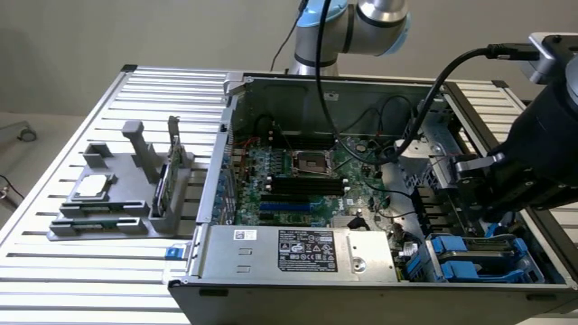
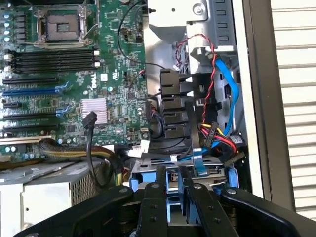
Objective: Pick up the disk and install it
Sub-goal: 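Insert the first disk wire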
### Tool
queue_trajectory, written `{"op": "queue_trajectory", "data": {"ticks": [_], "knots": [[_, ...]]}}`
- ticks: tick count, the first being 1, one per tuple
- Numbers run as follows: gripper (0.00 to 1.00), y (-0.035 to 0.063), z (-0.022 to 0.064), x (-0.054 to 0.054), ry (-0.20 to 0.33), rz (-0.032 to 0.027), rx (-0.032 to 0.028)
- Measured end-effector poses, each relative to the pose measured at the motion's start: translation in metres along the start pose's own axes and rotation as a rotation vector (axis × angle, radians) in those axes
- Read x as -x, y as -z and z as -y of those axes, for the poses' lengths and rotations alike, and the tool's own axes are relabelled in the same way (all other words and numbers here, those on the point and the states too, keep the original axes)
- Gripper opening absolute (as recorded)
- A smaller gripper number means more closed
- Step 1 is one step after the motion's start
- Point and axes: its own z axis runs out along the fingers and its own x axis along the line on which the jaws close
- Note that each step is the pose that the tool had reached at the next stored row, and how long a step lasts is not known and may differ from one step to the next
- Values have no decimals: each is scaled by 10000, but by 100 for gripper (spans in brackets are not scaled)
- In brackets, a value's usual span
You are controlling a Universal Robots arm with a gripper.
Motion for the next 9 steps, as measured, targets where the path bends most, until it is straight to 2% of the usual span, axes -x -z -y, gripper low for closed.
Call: {"op": "queue_trajectory", "data": {"ticks": [5, 9], "knots": [[24, 1, 0, 0, -722, 125, -43], [24, 0, -1, 5, -1109, 188, -42]]}}
